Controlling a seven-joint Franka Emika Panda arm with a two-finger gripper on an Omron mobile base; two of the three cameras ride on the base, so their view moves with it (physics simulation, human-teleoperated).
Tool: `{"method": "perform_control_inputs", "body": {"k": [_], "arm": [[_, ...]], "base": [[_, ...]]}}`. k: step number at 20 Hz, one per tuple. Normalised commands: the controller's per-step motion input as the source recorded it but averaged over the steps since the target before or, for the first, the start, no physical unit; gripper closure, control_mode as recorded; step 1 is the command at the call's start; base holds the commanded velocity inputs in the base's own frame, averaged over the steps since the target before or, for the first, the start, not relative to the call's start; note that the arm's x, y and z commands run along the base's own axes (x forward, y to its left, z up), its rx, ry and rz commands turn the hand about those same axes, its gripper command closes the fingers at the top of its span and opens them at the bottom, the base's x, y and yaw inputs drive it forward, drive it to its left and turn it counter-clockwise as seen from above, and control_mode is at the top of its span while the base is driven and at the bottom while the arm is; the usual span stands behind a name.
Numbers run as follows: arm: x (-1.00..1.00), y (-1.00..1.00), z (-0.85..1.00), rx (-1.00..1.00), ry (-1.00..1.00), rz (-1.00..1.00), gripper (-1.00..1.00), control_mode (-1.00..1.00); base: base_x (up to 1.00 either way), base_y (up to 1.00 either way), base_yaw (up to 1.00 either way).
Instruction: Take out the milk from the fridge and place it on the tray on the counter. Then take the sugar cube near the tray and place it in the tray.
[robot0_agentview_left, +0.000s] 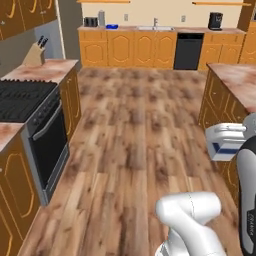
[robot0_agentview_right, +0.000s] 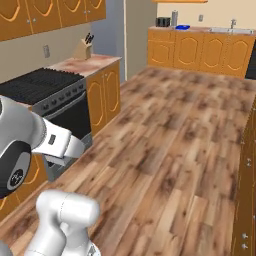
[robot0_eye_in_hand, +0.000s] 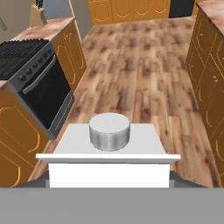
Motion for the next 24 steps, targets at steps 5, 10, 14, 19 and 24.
{"method": "perform_control_inputs", "body": {"k": [5,10,14,19,24], "arm": [[0.0,0.0,0.0,0.0,0.0,0.0,1.0,1.0],[0.0,0.0,0.0,0.0,0.0,0.0,1.0,1.0],[0.0,0.0,0.0,0.0,0.0,0.0,1.0,1.0],[0.0,0.0,0.0,0.0,0.0,0.0,1.0,1.0],[0.0,0.0,0.0,0.0,0.0,0.0,1.0,1.0]], "base": [[1.0,0.87,-0.31],[1.0,0.29,-0.16],[1.0,0.04,-0.05],[1.0,0.01,0.0],[1.0,0.22,-0.02]]}}
